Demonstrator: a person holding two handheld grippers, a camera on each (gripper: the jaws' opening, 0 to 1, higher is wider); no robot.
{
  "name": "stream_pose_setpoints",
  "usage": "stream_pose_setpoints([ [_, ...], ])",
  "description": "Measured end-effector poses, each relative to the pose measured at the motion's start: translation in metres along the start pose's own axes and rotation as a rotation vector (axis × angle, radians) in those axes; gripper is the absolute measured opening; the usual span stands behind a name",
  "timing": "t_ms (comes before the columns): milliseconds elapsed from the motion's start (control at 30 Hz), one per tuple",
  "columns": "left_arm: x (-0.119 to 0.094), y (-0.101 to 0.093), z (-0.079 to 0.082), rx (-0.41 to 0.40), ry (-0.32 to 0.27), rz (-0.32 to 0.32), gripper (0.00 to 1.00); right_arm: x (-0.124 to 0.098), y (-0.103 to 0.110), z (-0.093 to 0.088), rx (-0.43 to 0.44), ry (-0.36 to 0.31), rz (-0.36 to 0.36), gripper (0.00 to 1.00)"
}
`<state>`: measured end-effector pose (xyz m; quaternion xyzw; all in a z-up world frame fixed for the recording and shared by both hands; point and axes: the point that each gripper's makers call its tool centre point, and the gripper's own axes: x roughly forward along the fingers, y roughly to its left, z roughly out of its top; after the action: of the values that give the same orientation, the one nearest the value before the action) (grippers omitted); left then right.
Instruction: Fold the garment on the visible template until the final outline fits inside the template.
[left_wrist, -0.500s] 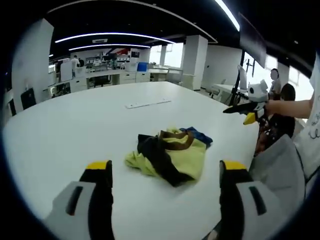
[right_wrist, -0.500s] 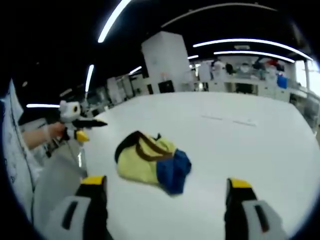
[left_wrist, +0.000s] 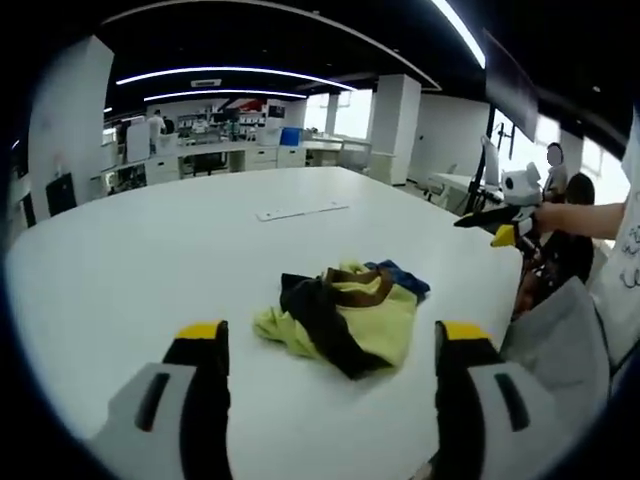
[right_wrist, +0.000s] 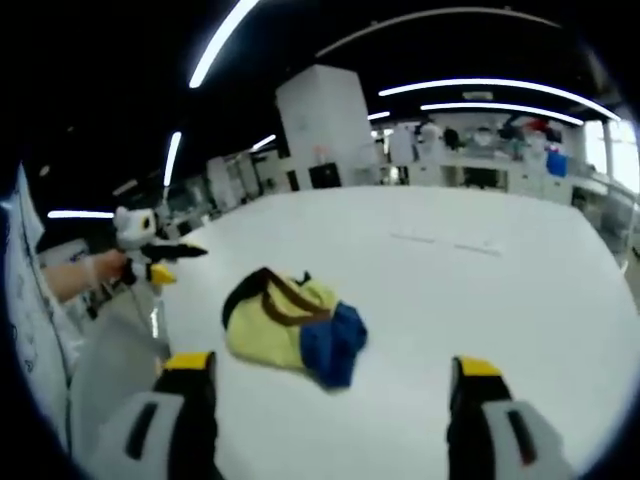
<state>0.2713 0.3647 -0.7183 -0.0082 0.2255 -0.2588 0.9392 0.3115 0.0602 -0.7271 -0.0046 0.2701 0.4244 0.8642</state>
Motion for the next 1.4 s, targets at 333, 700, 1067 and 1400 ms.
stream_pose_setpoints([
  [333,0.005,0.003,-0.007,-0.017,0.007,-0.003,0.76,0.000,-0.005,-0.010,0.009,0.011,-0.003,0.95],
  [700,0.006,-0.007,-0.004,-0.020,-0.002,0.005,0.70,0.003,-0.006,-0.012,0.021,0.007,-0.007,0.92],
  [1067,0.007,-0.019,-0.003,-0.047,-0.007,0.007,0.62,0.005,-0.003,-0.016,0.041,0.009,-0.002,0.90],
  [1400,0.018,-0.023,-0.001,-0.072,-0.015,0.008,0.52,0.009,-0.010,-0.015,0.061,0.016,0.001,0.80],
])
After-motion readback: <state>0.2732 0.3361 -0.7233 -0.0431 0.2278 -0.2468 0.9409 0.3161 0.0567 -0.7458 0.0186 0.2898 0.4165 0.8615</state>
